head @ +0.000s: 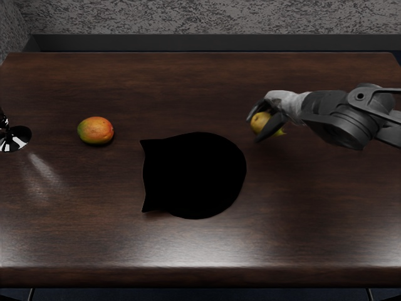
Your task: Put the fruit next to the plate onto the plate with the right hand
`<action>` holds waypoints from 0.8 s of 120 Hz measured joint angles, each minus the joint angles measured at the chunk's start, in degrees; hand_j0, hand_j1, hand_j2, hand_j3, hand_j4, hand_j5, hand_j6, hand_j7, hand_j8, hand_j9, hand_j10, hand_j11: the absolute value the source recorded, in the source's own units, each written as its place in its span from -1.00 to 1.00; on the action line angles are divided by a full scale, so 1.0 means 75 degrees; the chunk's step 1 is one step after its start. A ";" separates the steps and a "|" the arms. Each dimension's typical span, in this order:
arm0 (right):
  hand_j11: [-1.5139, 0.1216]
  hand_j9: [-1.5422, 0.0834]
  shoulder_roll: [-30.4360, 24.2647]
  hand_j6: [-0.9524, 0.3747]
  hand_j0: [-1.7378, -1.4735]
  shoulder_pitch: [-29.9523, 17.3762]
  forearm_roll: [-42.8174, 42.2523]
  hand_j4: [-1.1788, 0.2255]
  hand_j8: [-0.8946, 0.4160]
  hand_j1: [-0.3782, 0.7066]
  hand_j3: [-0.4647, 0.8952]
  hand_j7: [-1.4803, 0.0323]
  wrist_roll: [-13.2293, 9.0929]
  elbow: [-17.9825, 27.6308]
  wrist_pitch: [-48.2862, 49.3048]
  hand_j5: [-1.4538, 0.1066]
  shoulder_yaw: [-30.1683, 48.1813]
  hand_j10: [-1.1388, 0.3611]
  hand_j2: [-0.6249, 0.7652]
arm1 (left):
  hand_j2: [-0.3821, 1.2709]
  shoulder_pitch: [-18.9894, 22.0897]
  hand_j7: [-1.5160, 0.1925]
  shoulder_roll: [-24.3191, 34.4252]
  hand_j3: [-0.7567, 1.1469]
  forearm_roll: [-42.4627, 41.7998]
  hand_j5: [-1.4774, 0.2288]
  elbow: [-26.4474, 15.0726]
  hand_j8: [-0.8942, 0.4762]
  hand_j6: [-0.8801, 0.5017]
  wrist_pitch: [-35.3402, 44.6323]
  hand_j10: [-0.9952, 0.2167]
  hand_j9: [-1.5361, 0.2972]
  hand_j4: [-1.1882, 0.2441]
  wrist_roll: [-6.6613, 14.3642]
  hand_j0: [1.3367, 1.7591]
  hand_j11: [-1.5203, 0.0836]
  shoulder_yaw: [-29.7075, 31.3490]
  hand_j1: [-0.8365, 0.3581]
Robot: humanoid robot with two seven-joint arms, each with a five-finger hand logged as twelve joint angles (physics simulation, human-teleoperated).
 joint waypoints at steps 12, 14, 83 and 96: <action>-0.57 -0.52 0.0523 0.04 -0.22 0.0012 0.0265 -0.21 0.07 0.29 -0.32 -0.54 -0.0001 -0.0065 0.0326 -0.58 0.0448 0.31 0.03 | -0.54 0.0000 0.77 0.0000 -0.20 0.0000 0.73 -0.0001 0.30 0.27 0.0000 0.64 0.67 0.66 0.0000 0.52 0.89 0.0000 0.98; -0.57 -0.52 0.0663 0.04 -0.22 0.0013 0.0288 -0.21 0.08 0.29 -0.32 -0.54 0.0000 -0.0096 0.0350 -0.58 0.0490 0.31 0.03 | -0.54 0.0000 0.77 0.0000 -0.20 0.0000 0.73 -0.0001 0.30 0.27 0.0000 0.64 0.67 0.66 0.0000 0.52 0.89 0.0000 0.98; 0.38 0.42 0.1612 0.28 -0.35 0.0015 0.0708 0.38 0.25 -0.52 -0.32 0.46 0.0015 -0.0085 0.1129 0.38 0.1139 0.43 -0.07 | -0.54 0.0000 0.77 0.0000 -0.20 -0.0001 0.73 -0.0001 0.30 0.27 0.0000 0.64 0.67 0.66 0.0000 0.52 0.89 0.0001 0.98; 0.56 0.60 -0.0463 0.33 -0.37 -0.0248 0.2116 0.49 0.28 -0.67 -0.32 0.65 0.0015 0.0291 0.3529 0.56 0.2363 0.45 -0.09 | -0.54 -0.0139 0.77 0.0000 -0.20 -0.0001 0.73 -0.0005 0.30 0.27 -0.0003 0.64 0.67 0.66 -0.0007 0.52 0.89 -0.0003 0.98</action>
